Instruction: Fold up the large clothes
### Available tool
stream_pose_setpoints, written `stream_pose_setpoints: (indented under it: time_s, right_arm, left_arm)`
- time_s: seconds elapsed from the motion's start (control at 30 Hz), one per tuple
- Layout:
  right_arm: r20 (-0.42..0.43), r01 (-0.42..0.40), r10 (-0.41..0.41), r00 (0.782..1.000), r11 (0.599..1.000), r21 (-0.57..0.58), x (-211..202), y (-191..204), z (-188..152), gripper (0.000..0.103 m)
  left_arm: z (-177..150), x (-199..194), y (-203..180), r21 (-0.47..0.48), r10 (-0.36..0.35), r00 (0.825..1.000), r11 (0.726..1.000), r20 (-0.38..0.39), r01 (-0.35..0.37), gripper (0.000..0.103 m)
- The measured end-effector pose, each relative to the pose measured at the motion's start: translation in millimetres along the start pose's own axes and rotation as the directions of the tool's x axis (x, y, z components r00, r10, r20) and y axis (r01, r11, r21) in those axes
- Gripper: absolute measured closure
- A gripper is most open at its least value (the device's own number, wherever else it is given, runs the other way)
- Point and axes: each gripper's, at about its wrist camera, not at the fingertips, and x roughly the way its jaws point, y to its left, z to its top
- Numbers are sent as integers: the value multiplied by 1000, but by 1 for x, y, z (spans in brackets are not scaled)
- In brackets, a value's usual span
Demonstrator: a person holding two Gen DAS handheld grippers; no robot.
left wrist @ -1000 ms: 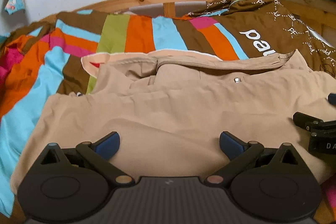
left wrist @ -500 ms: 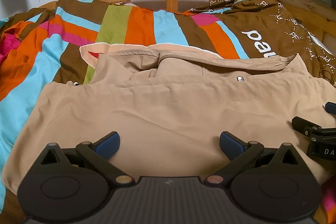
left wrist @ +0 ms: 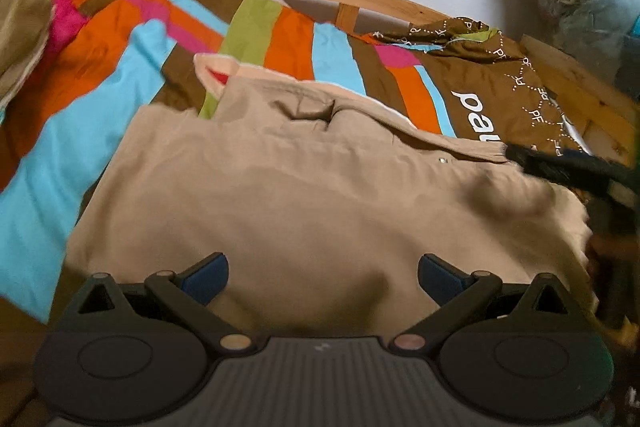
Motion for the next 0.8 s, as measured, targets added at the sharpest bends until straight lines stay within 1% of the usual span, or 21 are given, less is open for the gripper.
stream_pose_setpoints:
  time_s: [0.07,0.17,0.2,0.27,0.3,0.37,0.5,0.57,0.67,0.73,0.8]
  right_arm:
    - [3,-7,7,1000,1000,-19,17,2,12,1]
    - [-34,-5,3,999,997,-75,50,13,26,1]
    - [-62,-8,2,998,995,-101,61,18,26,1]
    - [-163,-7,-21,986,986,-166,86,30,18,1]
    - [-193,-4,-32,981,983,-183,94,34,12,1]
    - [-196,5,-40,980,984,-179,100,34,4,1]
    - [-200,-11,-17,980,990,-140,102,27,2,1]
    - [-181,-30,13,983,995,-93,91,18,6,1]
    - [-113,-44,39,993,998,-46,48,4,15,1]
    - [-105,-55,50,993,997,-50,21,-1,18,1]
    - [-124,-83,74,990,994,-69,-7,1,15,1]
  left_arm:
    - [-2,-4,6,-19,-14,1000,1000,-18,14,0]
    - [-7,-10,12,-25,-15,999,1000,-33,14,0]
    - [-9,-12,14,-25,-16,999,1000,-41,15,0]
    - [-11,-13,18,-28,-19,998,999,-55,18,0]
    - [-12,-13,20,-33,-21,998,999,-66,19,0]
    - [-13,-11,22,-42,-15,997,999,-80,12,0]
    - [-5,-8,31,-109,-17,998,994,-68,10,0]
    - [-1,-4,38,-154,6,998,988,-67,-16,1]
    - [4,6,53,-256,42,996,965,-77,-60,1]
    - [7,10,59,-310,67,995,947,-71,-86,1]
    - [9,14,58,-318,104,992,940,-65,-120,1]
